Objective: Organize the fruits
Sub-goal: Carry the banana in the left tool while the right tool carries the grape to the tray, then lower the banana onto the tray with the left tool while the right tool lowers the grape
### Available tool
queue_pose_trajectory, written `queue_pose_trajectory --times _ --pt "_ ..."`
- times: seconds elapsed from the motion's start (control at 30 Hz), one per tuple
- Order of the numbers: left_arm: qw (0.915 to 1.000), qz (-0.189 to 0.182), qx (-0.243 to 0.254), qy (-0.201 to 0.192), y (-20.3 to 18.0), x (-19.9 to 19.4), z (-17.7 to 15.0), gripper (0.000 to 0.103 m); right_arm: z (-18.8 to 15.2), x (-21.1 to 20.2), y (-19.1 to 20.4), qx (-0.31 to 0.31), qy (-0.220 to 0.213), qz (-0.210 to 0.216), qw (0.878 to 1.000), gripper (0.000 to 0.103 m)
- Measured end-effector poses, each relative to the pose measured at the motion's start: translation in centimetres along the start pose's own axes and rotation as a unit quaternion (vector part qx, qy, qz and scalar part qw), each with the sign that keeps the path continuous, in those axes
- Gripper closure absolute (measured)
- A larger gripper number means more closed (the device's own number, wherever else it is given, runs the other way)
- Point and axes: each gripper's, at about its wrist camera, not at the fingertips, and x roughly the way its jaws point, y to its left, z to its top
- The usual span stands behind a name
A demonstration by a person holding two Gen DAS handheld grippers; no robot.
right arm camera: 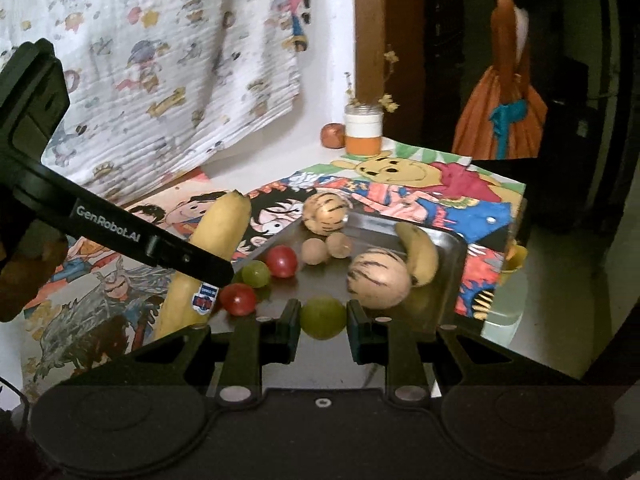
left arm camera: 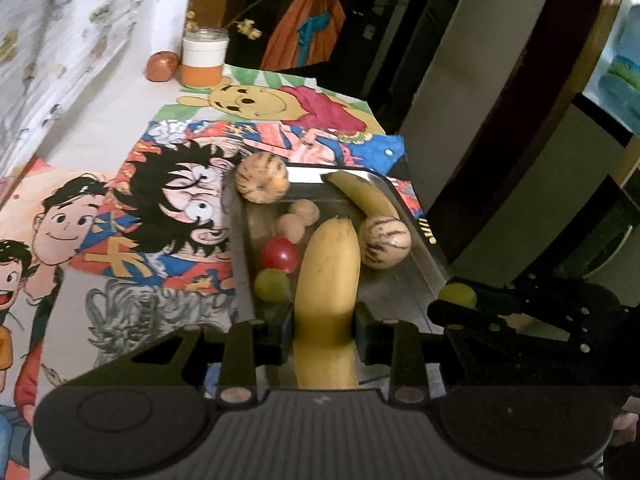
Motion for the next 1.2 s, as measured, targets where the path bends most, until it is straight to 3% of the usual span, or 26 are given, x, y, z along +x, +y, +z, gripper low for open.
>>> queue_pose_trajectory --times 0.67,1.2 --pt "0.9969 0.014 0.058 0.052 -3.2 4.8 0.1 0.069 -5.3 -0.6 -0.3 0.042 -0.020 -0.058 0.997 0.077" --pt "0.9960 0.039 0.074 0.031 -4.2 5.4 -0.9 0.069 -6.7 -0.3 1.4 0.019 -0.021 -0.095 0.995 0.076"
